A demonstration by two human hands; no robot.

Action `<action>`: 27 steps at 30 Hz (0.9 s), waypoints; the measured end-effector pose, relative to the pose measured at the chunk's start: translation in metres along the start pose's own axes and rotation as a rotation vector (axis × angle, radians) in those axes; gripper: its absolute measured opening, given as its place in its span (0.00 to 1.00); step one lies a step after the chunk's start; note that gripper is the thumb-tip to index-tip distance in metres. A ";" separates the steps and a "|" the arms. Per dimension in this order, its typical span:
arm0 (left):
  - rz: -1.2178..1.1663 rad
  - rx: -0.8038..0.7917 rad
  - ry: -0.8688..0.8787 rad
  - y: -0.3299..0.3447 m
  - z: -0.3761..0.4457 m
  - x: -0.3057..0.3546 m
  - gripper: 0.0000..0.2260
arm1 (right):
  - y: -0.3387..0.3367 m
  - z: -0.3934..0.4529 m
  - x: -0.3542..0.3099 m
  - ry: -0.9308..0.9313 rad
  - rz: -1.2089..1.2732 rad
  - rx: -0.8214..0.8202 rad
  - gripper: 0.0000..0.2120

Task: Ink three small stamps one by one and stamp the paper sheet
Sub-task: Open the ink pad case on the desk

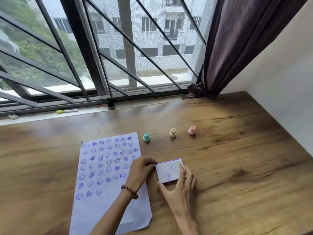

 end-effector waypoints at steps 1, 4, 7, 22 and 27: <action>-0.005 0.003 0.003 0.000 -0.001 0.000 0.07 | -0.001 0.000 -0.001 0.003 0.014 -0.012 0.42; -0.027 0.035 0.009 -0.002 -0.004 -0.001 0.07 | -0.009 0.002 -0.004 0.023 0.142 -0.035 0.39; -0.062 0.054 -0.009 -0.003 -0.008 -0.002 0.06 | -0.023 0.008 0.004 0.159 0.411 -0.143 0.28; -0.016 0.043 0.003 0.000 -0.003 0.005 0.07 | -0.052 0.072 0.088 0.455 0.350 0.043 0.03; -0.089 0.010 0.077 0.022 0.027 0.034 0.07 | -0.060 0.101 0.068 0.328 0.162 0.089 0.09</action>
Point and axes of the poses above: each hand's wrist, its own z-axis towards the middle knuckle, its own y-axis out of the palm, x = y × z, the point moved 5 cm from there along z, towards the middle knuckle, and after that the axes turned 5 degrees about y, right-handed, at the moved point
